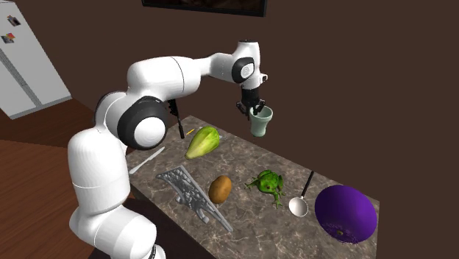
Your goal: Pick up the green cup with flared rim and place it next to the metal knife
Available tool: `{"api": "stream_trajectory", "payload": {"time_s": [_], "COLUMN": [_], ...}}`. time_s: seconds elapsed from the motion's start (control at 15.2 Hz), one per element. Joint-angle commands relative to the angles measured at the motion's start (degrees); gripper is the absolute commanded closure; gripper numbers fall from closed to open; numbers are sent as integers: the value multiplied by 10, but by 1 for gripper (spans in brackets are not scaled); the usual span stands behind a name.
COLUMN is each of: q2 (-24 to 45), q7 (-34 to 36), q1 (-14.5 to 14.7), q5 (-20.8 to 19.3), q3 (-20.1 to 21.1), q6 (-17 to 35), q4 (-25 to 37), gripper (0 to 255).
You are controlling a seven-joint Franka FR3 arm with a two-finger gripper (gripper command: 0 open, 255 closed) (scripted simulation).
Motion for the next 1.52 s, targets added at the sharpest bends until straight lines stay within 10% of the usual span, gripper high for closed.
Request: {"api": "stream_trajectory", "payload": {"time_s": [0.0, 0.53, 1.45], "q2": [2, 12, -290], "q7": [-2, -7, 174], "q1": [-2, -8, 92], "q5": [1, 5, -106], "q3": [0, -2, 71], "q6": [-17, -76, -29], "q4": [19, 89, -262], "gripper": [255, 255, 255]}}
